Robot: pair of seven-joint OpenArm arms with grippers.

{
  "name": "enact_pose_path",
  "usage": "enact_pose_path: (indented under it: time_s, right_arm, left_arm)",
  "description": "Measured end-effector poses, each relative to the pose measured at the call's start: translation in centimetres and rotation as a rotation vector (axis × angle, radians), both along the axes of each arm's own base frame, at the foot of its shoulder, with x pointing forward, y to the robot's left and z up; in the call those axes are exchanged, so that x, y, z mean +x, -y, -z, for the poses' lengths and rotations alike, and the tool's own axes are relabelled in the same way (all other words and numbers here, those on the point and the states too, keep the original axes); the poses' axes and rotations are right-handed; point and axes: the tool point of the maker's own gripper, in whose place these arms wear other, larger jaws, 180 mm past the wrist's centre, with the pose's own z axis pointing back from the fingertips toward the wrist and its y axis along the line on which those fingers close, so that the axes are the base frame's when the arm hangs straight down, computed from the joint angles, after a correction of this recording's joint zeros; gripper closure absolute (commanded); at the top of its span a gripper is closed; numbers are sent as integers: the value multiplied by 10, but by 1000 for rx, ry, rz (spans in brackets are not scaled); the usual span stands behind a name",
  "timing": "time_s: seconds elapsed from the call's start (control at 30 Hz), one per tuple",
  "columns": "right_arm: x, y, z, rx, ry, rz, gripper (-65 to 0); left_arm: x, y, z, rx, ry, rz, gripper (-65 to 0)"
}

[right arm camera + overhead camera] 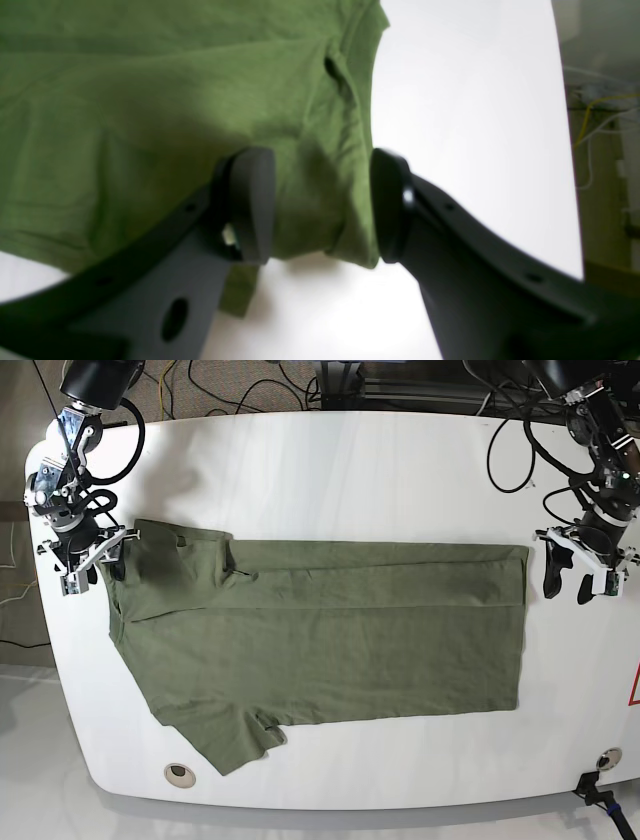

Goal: Fold the T-shirt properly
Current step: 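Lower the folded edge and open both grippers, then regrasp the folded edge with both grippers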

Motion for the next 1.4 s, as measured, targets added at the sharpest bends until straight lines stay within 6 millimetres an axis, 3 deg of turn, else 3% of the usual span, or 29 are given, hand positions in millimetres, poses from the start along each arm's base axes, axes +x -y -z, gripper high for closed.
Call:
enact_pose_path:
  time_s: [0.17, 0.3, 0.43, 0.63, 0.9, 0.97, 1.1, 1.3, 1.4]
  right_arm:
    - [-6, 5, 16, 20, -8, 20, -300]
    - [-13, 10, 32, 52, -24, 43, -300]
    - [-11, 23, 30, 44, 8, 54, -300]
    - [-23, 34, 50, 69, -25, 89, -300]
    - [-22, 25, 54, 101, -12, 97, -294]
    - [-22, 23, 55, 106, -12, 96, -244]
    - [-22, 19, 55, 125, -2, 100, 0]
    - [-21, 18, 56, 129, 1, 99, 0]
    - [-21, 18, 56, 129, 1, 100, 0]
  left_arm:
    - [-5, 14, 18, 10, -20, -18, -337]
    - [-4, 12, 16, 19, -16, -24, -337]
    - [-5, 13, 18, 16, -20, -21, -337]
    - [-8, 24, 25, 16, -43, 15, -337]
    - [-8, 23, 24, 18, -40, 13, -337]
    - [-8, 21, 24, 19, -40, 7, -337]
    - [-8, 21, 24, 18, -39, 7, -337]
    - [-10, 12, 23, 16, -36, -18, -337]
    - [-17, 2, 39, 5, -84, -50, -339]
